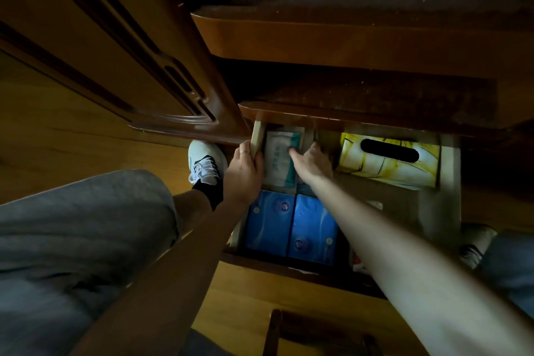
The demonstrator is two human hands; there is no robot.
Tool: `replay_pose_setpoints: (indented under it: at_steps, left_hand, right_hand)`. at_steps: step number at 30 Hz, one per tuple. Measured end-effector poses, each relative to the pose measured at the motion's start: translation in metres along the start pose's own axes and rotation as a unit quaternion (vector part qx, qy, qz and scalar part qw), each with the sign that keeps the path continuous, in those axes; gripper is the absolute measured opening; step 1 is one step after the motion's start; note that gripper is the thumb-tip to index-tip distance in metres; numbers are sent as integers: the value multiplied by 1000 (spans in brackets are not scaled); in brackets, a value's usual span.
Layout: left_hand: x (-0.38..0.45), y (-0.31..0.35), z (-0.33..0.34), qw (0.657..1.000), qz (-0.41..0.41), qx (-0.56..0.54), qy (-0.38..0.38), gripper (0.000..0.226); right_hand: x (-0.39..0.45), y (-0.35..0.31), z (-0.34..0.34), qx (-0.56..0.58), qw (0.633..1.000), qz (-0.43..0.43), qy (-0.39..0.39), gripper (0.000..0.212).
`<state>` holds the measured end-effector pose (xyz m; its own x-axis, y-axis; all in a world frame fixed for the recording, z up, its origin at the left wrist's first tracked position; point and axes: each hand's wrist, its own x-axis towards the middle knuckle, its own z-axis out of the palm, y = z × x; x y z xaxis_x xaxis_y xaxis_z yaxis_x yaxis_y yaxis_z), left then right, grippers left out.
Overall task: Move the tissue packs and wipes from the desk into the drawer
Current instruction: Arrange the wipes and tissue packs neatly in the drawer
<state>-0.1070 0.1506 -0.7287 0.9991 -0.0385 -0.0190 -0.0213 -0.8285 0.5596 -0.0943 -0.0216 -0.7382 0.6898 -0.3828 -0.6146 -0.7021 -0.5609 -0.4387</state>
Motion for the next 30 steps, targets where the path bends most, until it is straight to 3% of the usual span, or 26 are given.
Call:
replay_pose_setpoints:
  at_steps: [3,6,10,15,20,26,30]
  left_hand:
    - [0,-1,1,1000,0,9,4,31]
    - [0,-2,2,1000,-1,9,7,31]
    - [0,-1,2,1000,-5,7,6,31]
    - [0,-2,2,1000,6,8,9,33]
    - [0,-1,0,1000,7,6,3,32]
    - [-1,4,-2,1000,-6,9,5,27]
    - [0,5,-3,1000,-4,11,10,28]
  right_hand:
    - [-13,-5,8,21,999,-26,9,88]
    - [-19,-11,14,77,993,-42,79,85]
    - [-11,-12,13,89,996,25,10,59]
    - [-5,-10,3,107,994,-18,-10,45]
    - [2,14,-16,118,992,-25,-39,54]
    - [-6,-8,-2,147,988,-14,-48,60]
    - [-13,-14,7,141,988,20,-58,77]
